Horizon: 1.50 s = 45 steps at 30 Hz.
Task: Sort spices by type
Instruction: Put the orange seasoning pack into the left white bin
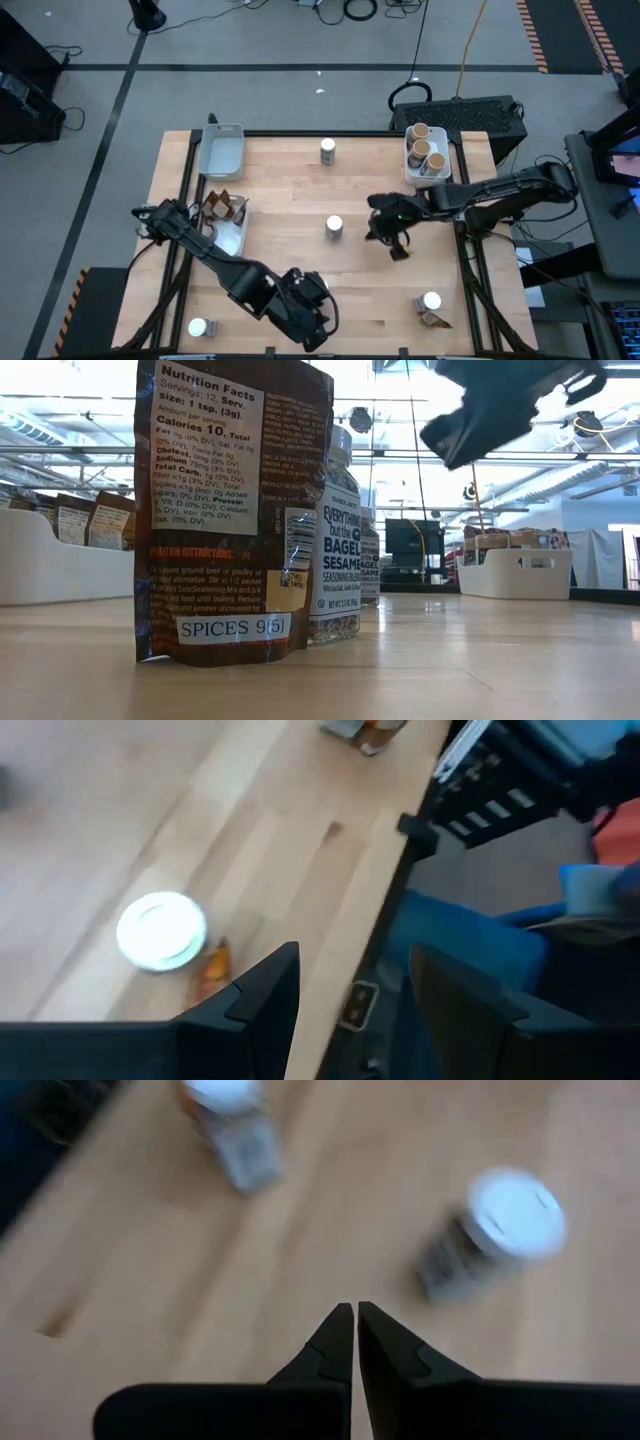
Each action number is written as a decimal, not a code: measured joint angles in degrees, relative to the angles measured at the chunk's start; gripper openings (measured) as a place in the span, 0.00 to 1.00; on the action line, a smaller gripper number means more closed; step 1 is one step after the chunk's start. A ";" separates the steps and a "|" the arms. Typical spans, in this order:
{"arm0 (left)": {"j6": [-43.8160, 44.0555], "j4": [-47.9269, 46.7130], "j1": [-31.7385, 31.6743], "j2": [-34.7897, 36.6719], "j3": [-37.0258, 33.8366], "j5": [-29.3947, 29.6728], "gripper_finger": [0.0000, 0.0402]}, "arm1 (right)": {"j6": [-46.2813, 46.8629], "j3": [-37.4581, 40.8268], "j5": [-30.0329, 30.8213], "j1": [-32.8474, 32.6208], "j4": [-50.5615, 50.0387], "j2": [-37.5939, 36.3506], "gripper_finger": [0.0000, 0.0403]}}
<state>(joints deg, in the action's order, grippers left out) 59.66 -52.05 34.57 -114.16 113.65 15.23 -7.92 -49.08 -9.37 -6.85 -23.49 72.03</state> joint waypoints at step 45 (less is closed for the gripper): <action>2.47 -1.46 4.01 -8.77 -9.20 10.43 0.48 | 8.79 -0.04 7.88 -20.89 16.04 3.62 0.00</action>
<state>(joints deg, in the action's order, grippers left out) 62.13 -53.50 38.58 -122.93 104.44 25.66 0.87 -49.12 -1.49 -27.74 -7.45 75.65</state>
